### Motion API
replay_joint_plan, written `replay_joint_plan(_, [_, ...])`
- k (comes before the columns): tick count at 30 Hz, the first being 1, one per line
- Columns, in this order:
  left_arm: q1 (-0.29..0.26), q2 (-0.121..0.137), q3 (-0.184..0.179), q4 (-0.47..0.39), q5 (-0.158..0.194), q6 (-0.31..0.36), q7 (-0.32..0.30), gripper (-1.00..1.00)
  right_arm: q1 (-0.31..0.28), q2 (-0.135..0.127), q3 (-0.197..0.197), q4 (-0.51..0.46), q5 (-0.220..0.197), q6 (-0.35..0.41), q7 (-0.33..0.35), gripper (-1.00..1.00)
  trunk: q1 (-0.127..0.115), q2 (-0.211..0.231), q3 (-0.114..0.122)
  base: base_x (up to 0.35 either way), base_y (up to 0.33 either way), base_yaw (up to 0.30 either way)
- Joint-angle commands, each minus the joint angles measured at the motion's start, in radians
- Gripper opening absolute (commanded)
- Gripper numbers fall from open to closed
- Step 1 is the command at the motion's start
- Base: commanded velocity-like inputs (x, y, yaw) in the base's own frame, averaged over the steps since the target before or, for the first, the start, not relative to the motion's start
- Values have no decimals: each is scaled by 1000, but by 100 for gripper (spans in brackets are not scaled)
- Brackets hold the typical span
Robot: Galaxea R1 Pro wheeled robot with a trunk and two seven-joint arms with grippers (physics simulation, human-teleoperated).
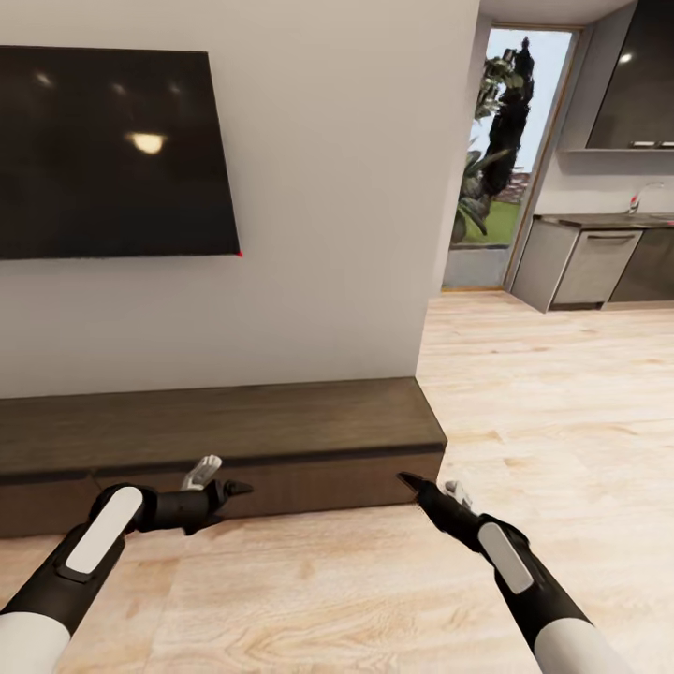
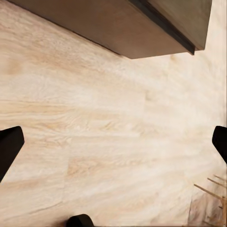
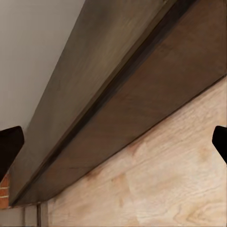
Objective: Place each of the two pumpkins and all three candles from the living room inside a cabinet in the living room (use any cabinet), then make sure every cabinet is closed, and position the cauldron so it is next to a table in the living room.
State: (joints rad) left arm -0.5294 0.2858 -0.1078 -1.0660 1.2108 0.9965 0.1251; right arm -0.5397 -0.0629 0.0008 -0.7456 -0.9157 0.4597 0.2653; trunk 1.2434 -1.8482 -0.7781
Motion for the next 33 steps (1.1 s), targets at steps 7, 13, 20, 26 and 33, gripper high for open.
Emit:
replay_joint_plan(7, [3,8,-11,-4,172,6,8,100,1,1,-12,1,-6,-128,23,100,27,-50,-23,0,0,0])
replay_joint_plan(13, [19,10,-12,-5,236,7,7,100,3,6,-27,56,-26,-233,21,100,50,-92,-42,0,0,0])
replay_joint_plan(20, [23,12,-16,-6,287,7,7,100,3,7,-111,379,-182,-301,236,100,77,-141,-64,0,0,0])
replay_joint_plan(26, [23,19,-16,-13,291,7,7,100,3,24,-117,439,-214,-380,315,100,100,-183,-82,0,0,0])
replay_joint_plan(33, [23,18,-21,-19,292,7,7,100,3,29,-119,442,-228,-421,396,100,126,-232,-104,0,0,0])
